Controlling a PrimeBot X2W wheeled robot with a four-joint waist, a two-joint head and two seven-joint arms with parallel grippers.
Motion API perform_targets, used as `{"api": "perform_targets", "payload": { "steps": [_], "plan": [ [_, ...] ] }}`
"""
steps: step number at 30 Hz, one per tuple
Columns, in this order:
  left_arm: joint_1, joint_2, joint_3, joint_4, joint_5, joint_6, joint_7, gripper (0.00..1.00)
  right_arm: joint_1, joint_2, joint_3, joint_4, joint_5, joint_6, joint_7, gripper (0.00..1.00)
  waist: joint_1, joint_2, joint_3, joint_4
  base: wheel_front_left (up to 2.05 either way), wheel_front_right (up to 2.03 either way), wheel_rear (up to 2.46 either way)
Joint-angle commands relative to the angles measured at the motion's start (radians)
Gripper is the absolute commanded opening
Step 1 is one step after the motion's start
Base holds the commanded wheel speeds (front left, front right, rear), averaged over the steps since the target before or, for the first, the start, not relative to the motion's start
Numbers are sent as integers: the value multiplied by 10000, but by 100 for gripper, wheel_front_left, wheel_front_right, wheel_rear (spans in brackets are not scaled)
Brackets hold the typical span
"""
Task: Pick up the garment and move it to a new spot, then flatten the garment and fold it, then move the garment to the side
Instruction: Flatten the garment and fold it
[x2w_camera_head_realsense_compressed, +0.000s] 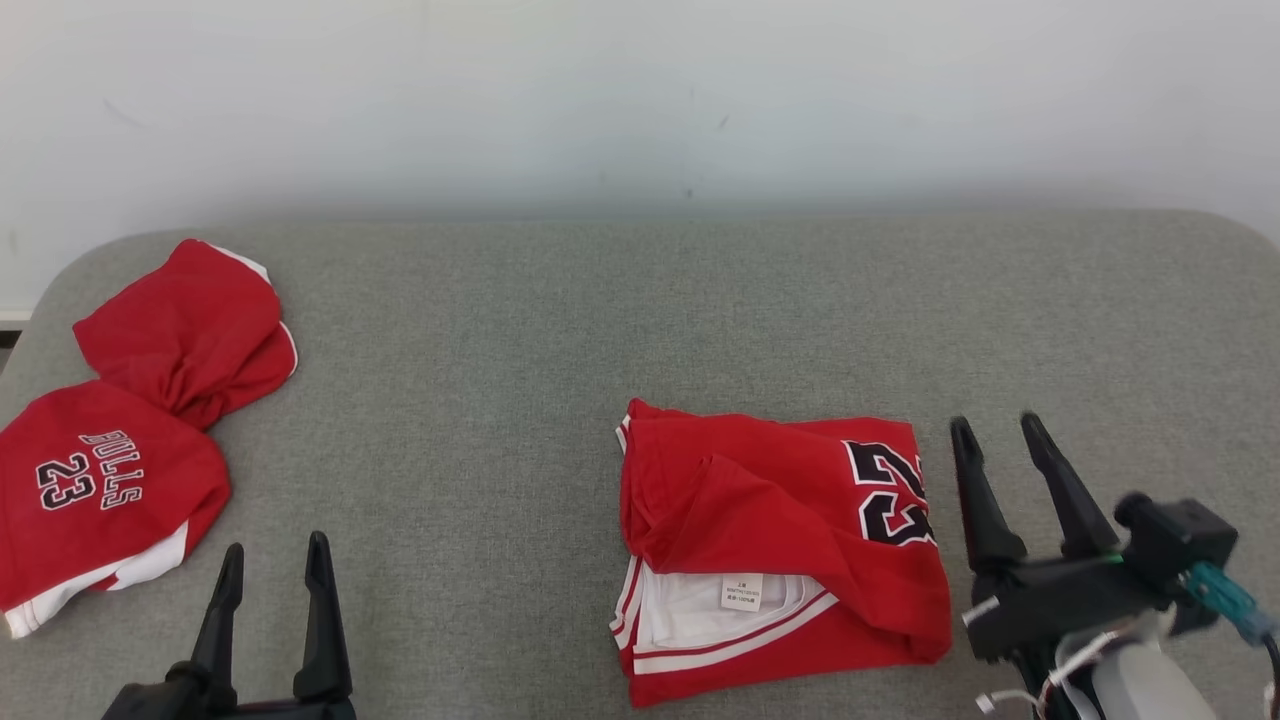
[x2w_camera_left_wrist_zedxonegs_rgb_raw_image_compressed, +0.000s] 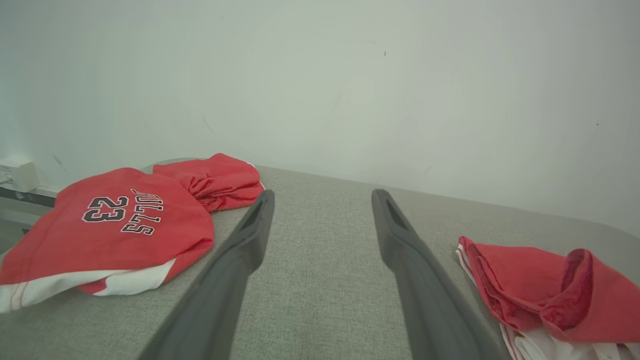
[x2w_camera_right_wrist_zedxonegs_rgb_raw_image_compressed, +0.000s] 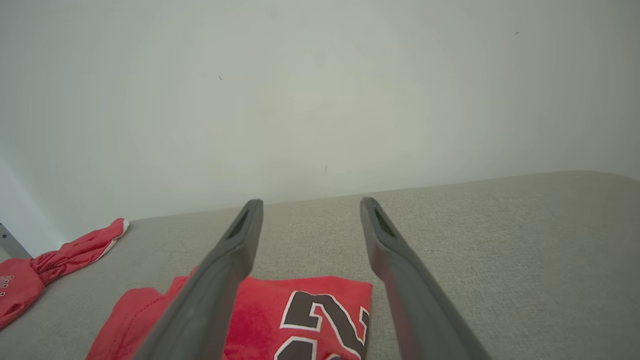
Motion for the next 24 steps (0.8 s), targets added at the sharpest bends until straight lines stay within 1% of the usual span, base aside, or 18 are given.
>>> {"api": "perform_targets", "payload": {
  "steps": [1,5,9,11,14,15,17,24],
  "plan": [
    [210,-7,26,-34,-3,-45,-30,100,247,-30,-107,-38,-70,-25,-55,100,0,0,-69,-44,0,0,0],
    [294,-7,93,-60,57,-69,-30,100,912,14,-401,-203,-152,-25,-24,100,0,0,-186,-113,0,0,0],
    [472,-7,166,-58,139,-63,-30,100,1260,10,-418,-386,-201,-25,81,100,0,0,-296,-174,0,0,0],
    [464,-9,185,-57,175,-66,-30,100,1320,-28,-227,-513,-125,-25,195,100,0,0,-338,-180,0,0,0],
    [493,-7,152,-6,221,-88,-30,100,1196,-184,231,-585,-30,-25,394,100,0,0,-393,-124,0,0,0],
    [434,-10,80,15,236,-104,-30,100,989,-261,656,-564,43,-25,545,100,0,0,-389,-37,0,0,0],
    [349,-9,5,29,233,-114,-30,100,778,-371,1085,-443,151,-25,729,100,0,0,-364,79,0,0,0],
    [146,-9,-226,113,136,-141,-30,100,-305,-808,2611,506,706,-25,1199,100,0,0,-237,569,0,0,0]
  ]
}}
